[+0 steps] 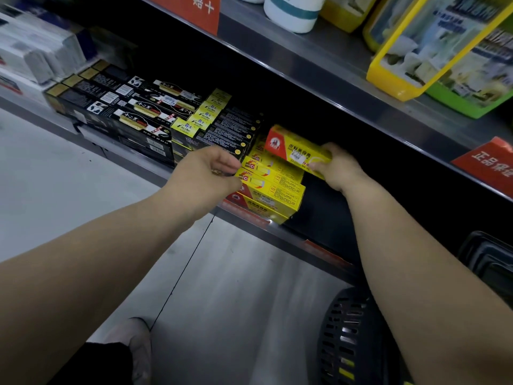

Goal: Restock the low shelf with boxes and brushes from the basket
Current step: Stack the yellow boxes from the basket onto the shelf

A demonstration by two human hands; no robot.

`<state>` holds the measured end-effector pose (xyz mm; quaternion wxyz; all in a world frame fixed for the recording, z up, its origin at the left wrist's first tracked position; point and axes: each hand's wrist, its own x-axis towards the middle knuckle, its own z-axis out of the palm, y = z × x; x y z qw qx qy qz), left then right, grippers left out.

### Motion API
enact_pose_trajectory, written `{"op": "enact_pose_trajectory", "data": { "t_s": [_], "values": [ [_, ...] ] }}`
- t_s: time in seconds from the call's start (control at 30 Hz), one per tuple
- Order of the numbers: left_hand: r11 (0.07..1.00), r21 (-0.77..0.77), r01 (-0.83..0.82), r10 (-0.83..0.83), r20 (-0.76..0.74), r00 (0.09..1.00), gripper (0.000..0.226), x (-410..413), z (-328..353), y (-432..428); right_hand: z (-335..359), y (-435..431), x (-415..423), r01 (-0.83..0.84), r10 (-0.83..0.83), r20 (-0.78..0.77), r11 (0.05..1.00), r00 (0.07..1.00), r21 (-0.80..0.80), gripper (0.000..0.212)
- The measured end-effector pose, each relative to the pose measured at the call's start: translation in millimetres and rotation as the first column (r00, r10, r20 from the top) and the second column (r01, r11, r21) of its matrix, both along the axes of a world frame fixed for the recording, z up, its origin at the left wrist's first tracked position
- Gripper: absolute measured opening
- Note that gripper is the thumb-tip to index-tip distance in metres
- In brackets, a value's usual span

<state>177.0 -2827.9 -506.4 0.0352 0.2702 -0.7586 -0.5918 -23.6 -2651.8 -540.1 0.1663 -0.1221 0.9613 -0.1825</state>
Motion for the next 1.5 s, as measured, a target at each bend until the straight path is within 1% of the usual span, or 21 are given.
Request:
{"op": "enact_pose_trajectory", "data": {
  "t_s": [0.03,0.1,0.2,0.23,0.3,0.37,0.4,0.43,0.5,0.67,0.73,0.8,0.87,0.97,1.07,1.13,1.23,1.3,1.37,1.43,1.5],
  "values": [
    [1.0,0.001,0.008,-0.008,0.007,1.0,0.02,0.1,-0.5,0.4,-5.1,-3.9,2.6,-0.028,0.028,0.012,0.999,1.0,0.041,0.052],
    [1.0,0.014,0.022,-0.023,0.017,1.0,0.019,0.5,-0.8,0.8,-18.2,-10.2,8.5,-0.072,0.066,0.09,0.995,0.994,0.066,0.051],
    [0.999,0.017,0.033,-0.033,0.022,0.999,0.017,1.2,-0.3,0.9,-31.3,-14.9,14.8,-0.134,0.111,0.212,0.987,0.971,0.094,0.057],
    [0.999,0.016,0.034,-0.034,0.023,0.999,0.017,1.1,-0.2,0.8,-32.3,-15.3,14.8,-0.158,0.128,0.239,0.981,0.963,0.112,0.063],
    [0.999,0.02,0.032,-0.032,0.019,0.999,0.016,1.1,0.0,0.3,-30.8,-15.3,14.0,-0.206,0.15,0.297,0.964,0.943,0.168,0.086],
    [0.999,0.027,0.029,-0.029,0.014,0.999,0.016,1.4,0.7,0.7,-26.7,-15.1,15.7,-0.27,0.164,0.345,0.919,0.924,0.288,0.113],
    [0.999,0.031,0.027,-0.027,0.014,1.0,0.016,1.6,1.3,1.2,-25.3,-15.1,17.3,-0.308,0.179,0.353,0.884,0.918,0.353,0.123],
    [0.999,0.036,0.026,-0.027,0.014,1.0,0.016,1.6,2.4,2.0,-24.9,-15.5,19.5,-0.338,0.198,0.356,0.856,0.913,0.392,0.129],
    [0.998,0.047,0.03,-0.031,0.017,0.999,0.016,1.8,5.9,4.5,-25.0,-17.2,23.3,-0.354,0.223,0.342,0.848,0.913,0.395,0.133],
    [0.996,0.073,0.058,-0.057,-0.015,0.998,0.018,3.3,24.3,17.6,-16.2,-18.3,29.3,-0.31,0.205,0.318,0.892,0.926,0.329,0.128],
    [0.994,0.079,0.076,-0.072,-0.043,0.996,0.018,3.0,33.3,28.2,-0.2,-17.9,32.9,-0.299,0.193,0.327,0.901,0.925,0.314,0.124],
    [0.992,0.079,0.095,-0.09,-0.065,0.994,0.016,1.5,41.7,44.1,27.1,-14.2,40.3,-0.3,0.21,0.297,0.905,0.932,0.301,0.118],
    [0.988,0.05,0.148,-0.144,-0.065,0.987,0.013,-0.2,48.8,64.8,60.6,-1.7,52.5,-0.296,0.25,0.227,0.934,0.941,0.199,0.097],
    [0.958,-0.017,0.287,-0.287,-0.087,0.954,0.013,-0.6,57.1,103.2,108.7,44.3,80.5,-0.213,0.219,0.15,0.976,0.964,-0.052,0.058],
    [0.886,-0.082,0.456,-0.463,-0.143,0.875,0.019,4.6,68.6,144.7,142.0,114.9,108.4,-0.109,0.137,0.124,0.973,0.983,-0.204,0.038],
    [0.815,-0.139,0.562,-0.579,-0.148,0.802,0.021,9.9,76.7,171.7,150.3,167.6,124.3,-0.018,0.049,0.113,0.965,0.992,-0.262,0.027],
    [0.708,-0.22,0.671,-0.704,-0.154,0.693,0.021,19.7,86.5,211.4,140.8,246.6,145.0,0.126,-0.097,0.14,0.966,0.985,-0.224,0.016],
    [0.648,-0.247,0.721,-0.761,-0.18,0.623,0.019,25.8,91.1,238.2,123.6,295.7,158.7,0.203,-0.171,0.203,0.968,0.964,-0.148,0.013],
    [0.593,-0.258,0.763,-0.805,-0.187,0.562,0.016,29.1,92.1,263.8,101.9,338.0,173.4,0.241,-0.226,0.25,0.97,0.941,-0.03,0.015],
    [0.573,-0.224,0.788,-0.819,-0.169,0.548,0.012,29.2,87.3,283.0,76.4,369.4,185.9,0.231,-0.245,0.249,0.969,0.937,0.086,0.02],
    [0.58,-0.182,0.794,-0.815,-0.129,0.565,0.012,25.8,79.8,294.1,51.8,384.3,193.8,0.196,-0.24,0.309,0.966,0.92,0.167,0.035]
  ]
}}
